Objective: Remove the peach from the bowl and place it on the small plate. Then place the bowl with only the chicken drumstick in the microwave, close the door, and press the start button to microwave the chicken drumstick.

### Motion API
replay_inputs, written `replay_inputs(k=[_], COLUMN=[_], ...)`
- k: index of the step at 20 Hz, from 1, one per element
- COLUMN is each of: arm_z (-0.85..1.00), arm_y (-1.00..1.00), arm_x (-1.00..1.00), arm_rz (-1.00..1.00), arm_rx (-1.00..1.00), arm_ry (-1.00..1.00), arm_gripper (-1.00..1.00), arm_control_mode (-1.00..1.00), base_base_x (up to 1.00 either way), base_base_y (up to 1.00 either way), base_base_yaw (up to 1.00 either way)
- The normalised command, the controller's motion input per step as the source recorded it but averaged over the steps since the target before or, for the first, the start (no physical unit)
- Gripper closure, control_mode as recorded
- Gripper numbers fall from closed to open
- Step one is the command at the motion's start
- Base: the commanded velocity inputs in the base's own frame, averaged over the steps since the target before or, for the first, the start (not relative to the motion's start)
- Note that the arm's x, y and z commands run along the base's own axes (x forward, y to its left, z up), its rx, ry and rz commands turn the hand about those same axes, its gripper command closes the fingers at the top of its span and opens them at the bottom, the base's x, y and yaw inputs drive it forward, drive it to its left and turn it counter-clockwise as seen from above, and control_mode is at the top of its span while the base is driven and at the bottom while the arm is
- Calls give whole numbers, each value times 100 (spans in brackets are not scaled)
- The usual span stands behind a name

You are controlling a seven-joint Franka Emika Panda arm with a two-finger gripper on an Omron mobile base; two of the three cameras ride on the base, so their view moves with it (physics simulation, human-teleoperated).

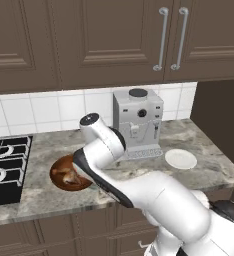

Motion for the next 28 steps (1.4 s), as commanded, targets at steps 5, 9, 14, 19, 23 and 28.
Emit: replay_inputs(k=[5,9,14,19,23,28], arm_z=[-14,-23,-24,-28,-26,-17], arm_y=[69,39,10,6,1,0], arm_x=[33,28,22,17,2,2], arm_rz=[0,0,0,0,0,0], arm_rx=[0,0,0,0,3,5], arm_ry=[8,3,0,0,0,0], arm_gripper=[-100,-100,-100,-100,-100,-100], arm_control_mode=[-100,-100,-100,-100,-100,-100], base_base_x=[0,0,0,0,0,0], base_base_y=[0,0,0,0,0,0], base_base_yaw=[0,0,0,0,0,0])
